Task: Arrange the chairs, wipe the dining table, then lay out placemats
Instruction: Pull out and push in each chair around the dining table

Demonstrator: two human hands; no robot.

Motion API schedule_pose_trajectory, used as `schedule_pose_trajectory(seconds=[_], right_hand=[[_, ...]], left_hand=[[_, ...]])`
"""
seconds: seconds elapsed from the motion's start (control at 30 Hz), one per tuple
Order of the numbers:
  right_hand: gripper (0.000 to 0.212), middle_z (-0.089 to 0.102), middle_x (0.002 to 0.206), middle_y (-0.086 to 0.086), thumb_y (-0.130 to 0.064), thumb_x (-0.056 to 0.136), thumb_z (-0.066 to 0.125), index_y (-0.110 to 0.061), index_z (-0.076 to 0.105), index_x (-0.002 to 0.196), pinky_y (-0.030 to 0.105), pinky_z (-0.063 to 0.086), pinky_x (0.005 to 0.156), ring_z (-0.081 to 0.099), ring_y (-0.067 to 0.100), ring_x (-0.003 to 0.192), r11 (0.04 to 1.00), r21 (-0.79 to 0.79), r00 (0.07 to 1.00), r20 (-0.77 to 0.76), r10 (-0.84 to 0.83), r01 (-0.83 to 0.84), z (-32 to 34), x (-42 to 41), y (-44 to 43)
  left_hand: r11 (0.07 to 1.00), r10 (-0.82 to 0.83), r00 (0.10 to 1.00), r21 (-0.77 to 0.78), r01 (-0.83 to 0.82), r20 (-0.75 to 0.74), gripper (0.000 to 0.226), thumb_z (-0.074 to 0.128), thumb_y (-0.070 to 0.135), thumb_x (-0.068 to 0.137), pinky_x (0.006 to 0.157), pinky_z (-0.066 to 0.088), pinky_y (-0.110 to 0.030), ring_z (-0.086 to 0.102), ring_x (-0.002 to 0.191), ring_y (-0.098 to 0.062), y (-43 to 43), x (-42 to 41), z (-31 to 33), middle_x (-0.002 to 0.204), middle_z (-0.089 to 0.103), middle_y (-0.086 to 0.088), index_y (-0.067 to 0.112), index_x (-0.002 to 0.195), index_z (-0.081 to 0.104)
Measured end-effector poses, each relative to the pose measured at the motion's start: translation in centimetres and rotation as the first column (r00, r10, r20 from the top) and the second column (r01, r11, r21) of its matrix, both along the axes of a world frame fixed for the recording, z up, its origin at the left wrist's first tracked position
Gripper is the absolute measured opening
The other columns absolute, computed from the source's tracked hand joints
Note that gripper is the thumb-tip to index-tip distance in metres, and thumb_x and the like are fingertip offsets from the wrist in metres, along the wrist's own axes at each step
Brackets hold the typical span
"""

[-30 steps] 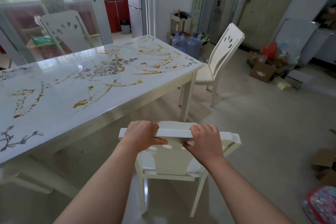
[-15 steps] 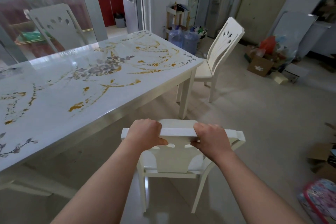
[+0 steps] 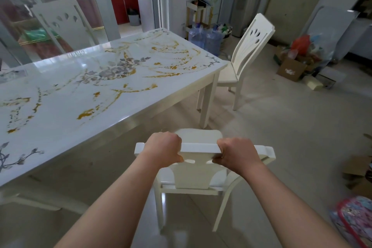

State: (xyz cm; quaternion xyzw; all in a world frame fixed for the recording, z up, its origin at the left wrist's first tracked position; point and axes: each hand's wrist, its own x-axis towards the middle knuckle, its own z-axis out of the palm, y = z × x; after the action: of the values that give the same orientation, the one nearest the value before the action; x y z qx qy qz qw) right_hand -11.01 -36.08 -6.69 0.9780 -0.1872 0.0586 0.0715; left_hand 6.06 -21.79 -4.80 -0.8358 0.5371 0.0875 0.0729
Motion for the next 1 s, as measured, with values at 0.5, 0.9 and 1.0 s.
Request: schedule_pose_trajectory(seconds=[0.5, 0.9, 1.0], right_hand=[[0.065, 0.049, 0.042, -0.002, -0.047, 0.033, 0.091, -0.021, 0.036, 0.057, 0.02, 0.015, 0.041, 0.046, 0.02, 0.031, 0.996, -0.05, 0.996, 0.044, 0.073, -0.071, -3.3, -4.4, 0.5], [0.055, 0.051, 0.042, -0.001, -0.04, 0.03, 0.092, -0.019, 0.047, 0.054, 0.019, 0.017, 0.039, 0.048, 0.021, 0.032, 0.998, 0.029, 0.998, 0.017, 0.06, -0.06, -5.9, -8.1, 2.6], [0.055, 0.05, 0.041, 0.0, -0.038, 0.03, 0.092, -0.019, 0.046, 0.053, 0.019, 0.017, 0.039, 0.047, 0.022, 0.031, 0.997, 0.039, 0.998, 0.023, 0.062, -0.063, -6.1, -8.6, 3.1]], left_hand=[[0.993, 0.098, 0.995, -0.064, -0.096, 0.031, 0.035, 0.059, 0.054, 0.081, 0.068, 0.037, -0.03, 0.063, 0.093, -0.025, 2.6, -5.2, -2.9, 0.097, 0.067, 0.002, 0.027, 0.103, 0.062], [0.982, 0.169, 0.986, -0.08, -0.169, -0.006, 0.036, 0.059, 0.054, 0.083, 0.075, 0.041, -0.028, 0.063, 0.096, -0.021, 5.0, -9.8, -5.3, 0.102, 0.068, 0.006, 0.032, 0.111, 0.063], [0.978, 0.183, 0.983, -0.093, -0.185, -0.024, 0.036, 0.059, 0.054, 0.083, 0.073, 0.038, -0.027, 0.062, 0.096, -0.02, 5.5, -10.5, -5.6, 0.102, 0.068, 0.006, 0.032, 0.111, 0.063]])
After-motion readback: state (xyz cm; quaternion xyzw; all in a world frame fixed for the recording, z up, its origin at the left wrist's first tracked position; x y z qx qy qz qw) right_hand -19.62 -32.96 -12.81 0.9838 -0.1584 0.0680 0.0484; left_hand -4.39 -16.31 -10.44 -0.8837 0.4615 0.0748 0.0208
